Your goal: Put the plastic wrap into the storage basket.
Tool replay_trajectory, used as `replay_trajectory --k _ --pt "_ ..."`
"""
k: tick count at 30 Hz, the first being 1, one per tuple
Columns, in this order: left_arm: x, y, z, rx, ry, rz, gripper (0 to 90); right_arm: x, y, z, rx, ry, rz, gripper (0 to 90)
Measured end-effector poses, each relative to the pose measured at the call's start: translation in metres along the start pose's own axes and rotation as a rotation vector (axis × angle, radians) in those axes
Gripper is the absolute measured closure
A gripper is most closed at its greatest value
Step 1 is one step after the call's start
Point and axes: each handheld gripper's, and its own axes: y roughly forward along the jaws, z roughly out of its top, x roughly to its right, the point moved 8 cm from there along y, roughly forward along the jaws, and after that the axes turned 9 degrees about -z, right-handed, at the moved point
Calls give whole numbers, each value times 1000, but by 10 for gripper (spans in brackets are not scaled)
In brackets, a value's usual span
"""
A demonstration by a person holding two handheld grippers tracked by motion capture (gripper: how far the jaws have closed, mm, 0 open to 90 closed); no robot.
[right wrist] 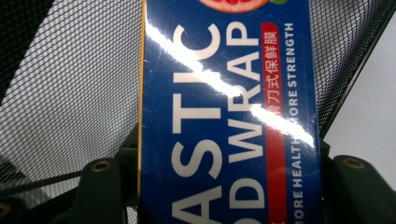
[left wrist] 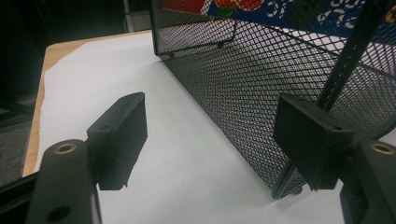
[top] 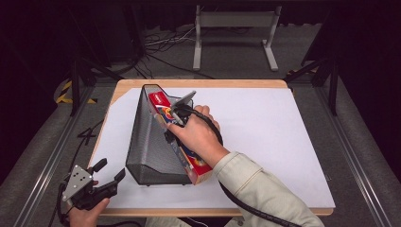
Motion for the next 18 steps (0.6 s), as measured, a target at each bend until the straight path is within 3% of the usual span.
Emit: replay_trajectory --k 10,14,18 --pt "-1 -1 1 8 -1 -1 268 -3 15 1 -31 -10 -44 392" --pt "-2 -1 2 14 -8 3 269 -2 22 -2 -64 -23 -87 391" --pt "-3 -1 2 12 -11 10 270 -4 26 -2 -84 -29 -85 389"
